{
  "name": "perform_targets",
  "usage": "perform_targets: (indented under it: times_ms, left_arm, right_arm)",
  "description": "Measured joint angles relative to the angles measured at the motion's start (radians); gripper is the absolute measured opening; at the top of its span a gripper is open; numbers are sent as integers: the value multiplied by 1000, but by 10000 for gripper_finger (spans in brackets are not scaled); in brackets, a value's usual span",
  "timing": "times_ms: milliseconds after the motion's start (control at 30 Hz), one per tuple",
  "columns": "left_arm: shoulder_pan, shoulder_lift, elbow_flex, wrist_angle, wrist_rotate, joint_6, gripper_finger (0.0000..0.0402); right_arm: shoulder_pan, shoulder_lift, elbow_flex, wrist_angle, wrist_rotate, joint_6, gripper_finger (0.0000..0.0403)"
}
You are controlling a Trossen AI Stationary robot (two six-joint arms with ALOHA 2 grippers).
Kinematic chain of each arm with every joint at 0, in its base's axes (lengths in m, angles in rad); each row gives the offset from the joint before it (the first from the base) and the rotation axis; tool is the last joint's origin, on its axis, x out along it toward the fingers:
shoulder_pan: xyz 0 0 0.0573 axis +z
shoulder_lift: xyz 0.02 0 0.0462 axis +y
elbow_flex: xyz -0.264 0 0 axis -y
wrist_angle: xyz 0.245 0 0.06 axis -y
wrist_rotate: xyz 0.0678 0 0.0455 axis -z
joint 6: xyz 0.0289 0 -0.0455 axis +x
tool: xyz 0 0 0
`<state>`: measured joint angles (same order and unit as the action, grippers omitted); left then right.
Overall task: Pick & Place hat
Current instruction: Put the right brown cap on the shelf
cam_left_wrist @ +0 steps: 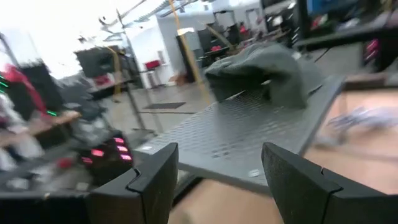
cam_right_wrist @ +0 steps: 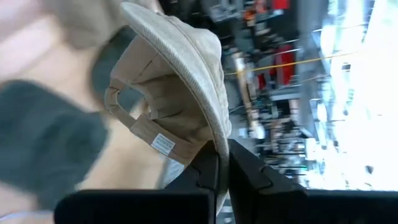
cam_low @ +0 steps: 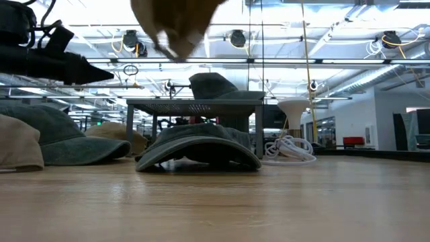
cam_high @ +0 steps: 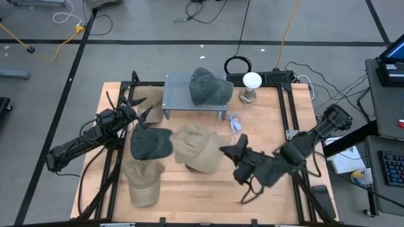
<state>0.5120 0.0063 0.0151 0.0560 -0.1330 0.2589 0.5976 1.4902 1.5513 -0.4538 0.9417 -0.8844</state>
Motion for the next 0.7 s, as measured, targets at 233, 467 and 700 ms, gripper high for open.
perform_targets:
  times_ms: [233,467,700]
  left_arm:
    - [0,0,0,46,172,-416,237]
    - [0,0,0,211,282,-835,237]
    - [-2,0,0,253,293,-974,237]
  right_arm:
    - [-73,0,0,278,-2,-235,8]
    - [-95,0,0,479,-24,-340,8]
    - [-72,0,0,560,-30,-335,8]
